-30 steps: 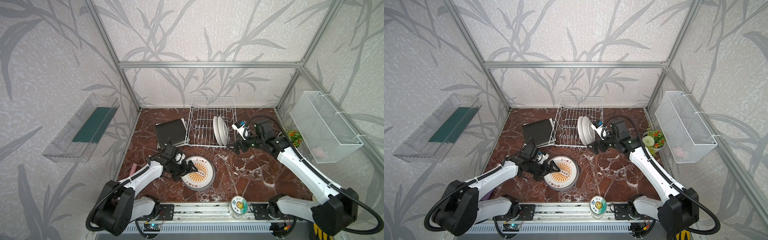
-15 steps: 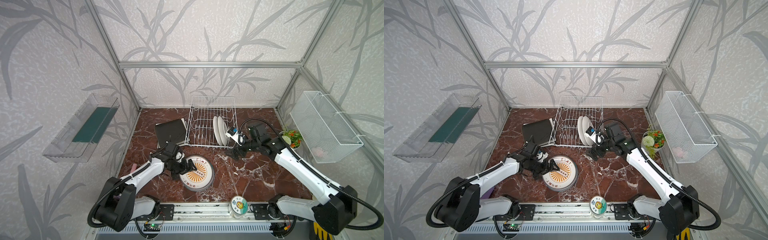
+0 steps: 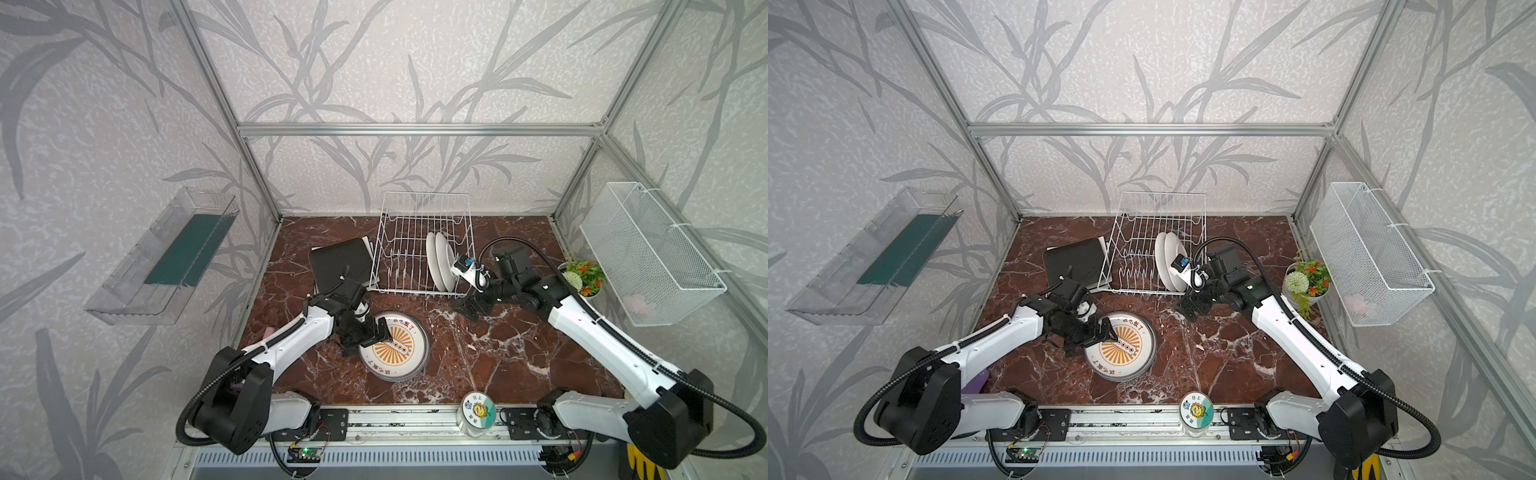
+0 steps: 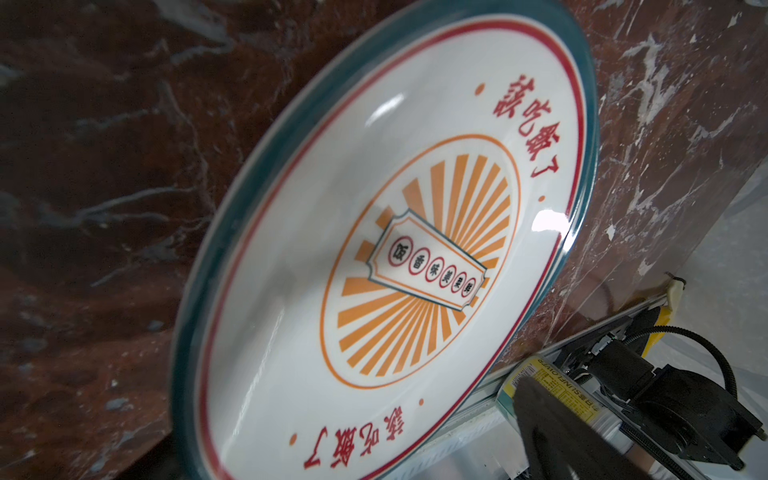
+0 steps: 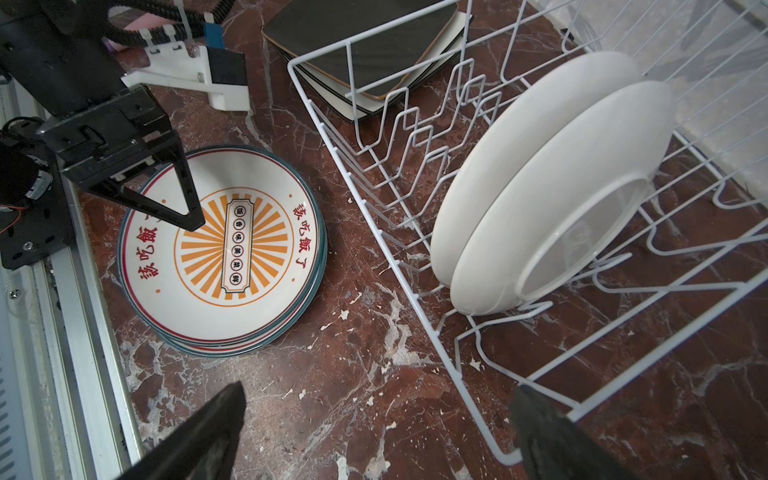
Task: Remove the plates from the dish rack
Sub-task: 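Lower the sunburst plate onto the patterned plate and open the left gripper, then reach the left gripper into the rack and grasp the next patterned plate's top edge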
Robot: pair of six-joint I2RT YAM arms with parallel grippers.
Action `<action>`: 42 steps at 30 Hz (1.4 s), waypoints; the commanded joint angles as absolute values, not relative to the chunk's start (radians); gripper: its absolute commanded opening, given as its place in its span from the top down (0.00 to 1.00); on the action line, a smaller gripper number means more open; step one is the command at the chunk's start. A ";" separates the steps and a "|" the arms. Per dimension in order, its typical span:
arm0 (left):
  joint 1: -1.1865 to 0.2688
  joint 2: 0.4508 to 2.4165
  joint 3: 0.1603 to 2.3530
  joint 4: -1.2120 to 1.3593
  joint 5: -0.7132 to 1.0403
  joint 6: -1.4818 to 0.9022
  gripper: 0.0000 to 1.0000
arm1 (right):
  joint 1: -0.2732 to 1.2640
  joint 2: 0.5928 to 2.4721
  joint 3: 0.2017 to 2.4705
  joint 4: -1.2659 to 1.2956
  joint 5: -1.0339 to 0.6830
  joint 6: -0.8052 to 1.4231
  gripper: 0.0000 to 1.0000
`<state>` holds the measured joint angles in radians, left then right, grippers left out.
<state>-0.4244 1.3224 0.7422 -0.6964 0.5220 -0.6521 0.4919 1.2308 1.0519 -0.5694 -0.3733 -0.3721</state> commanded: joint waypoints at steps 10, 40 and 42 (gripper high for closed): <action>-0.470 1.391 0.905 -0.933 0.359 -0.576 0.01 | 0.500 1.233 1.084 -0.566 -0.343 -0.377 0.01; -0.498 1.521 1.504 -0.835 0.260 -0.395 0.12 | 0.480 1.133 1.059 -0.526 -0.047 -0.141 0.01; -0.497 1.567 1.543 -0.785 0.308 -0.393 0.18 | 0.473 1.125 1.057 -0.524 -0.042 -0.120 0.01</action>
<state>-0.4927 1.5223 1.4975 -0.8566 0.2626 -0.4217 0.4797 1.1561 1.0309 -0.5205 -0.0677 -0.1833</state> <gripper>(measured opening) 0.837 0.990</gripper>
